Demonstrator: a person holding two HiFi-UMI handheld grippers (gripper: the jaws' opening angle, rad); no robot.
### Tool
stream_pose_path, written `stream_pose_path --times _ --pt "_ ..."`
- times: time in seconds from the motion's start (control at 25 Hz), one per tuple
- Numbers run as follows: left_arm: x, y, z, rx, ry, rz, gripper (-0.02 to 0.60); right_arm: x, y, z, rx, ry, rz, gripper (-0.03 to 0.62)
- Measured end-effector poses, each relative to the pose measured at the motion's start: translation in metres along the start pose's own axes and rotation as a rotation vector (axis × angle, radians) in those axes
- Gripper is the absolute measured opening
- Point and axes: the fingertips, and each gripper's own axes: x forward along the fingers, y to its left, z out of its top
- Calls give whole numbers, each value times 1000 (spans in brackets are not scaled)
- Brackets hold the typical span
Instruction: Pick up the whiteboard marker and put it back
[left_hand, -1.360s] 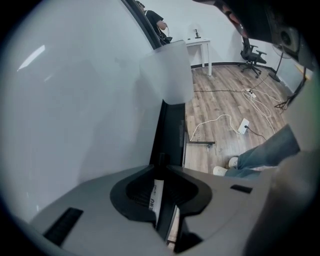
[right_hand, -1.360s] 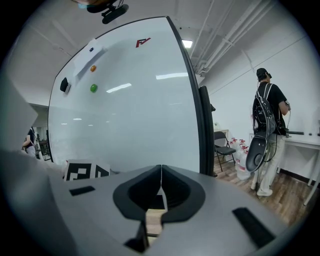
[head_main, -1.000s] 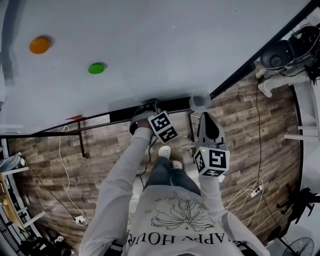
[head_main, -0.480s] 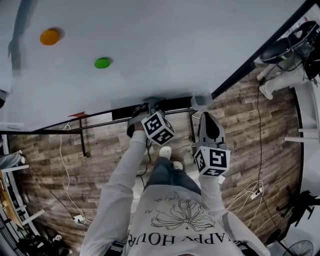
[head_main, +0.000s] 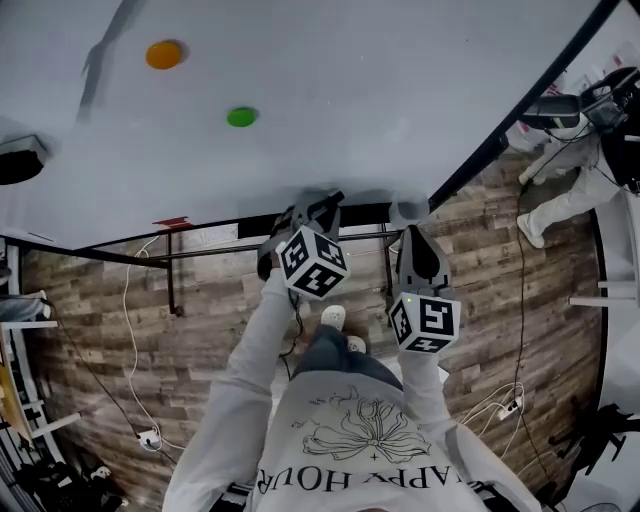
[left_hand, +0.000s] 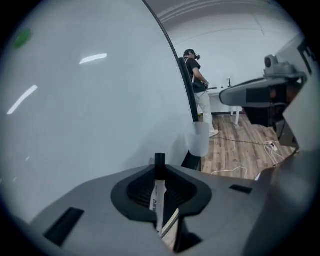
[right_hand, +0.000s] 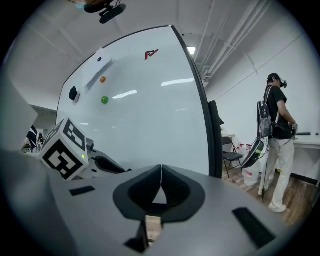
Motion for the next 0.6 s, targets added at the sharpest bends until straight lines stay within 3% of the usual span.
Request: stream_pose_path --times 0.36,0.6 --pt "-52 20 30 -133 -155 73 58 -10 14 22 -14 -50 37 5" --pt "-90 32 51 -300 -309 103 58 -18 20 35 -17 -81 56 5"
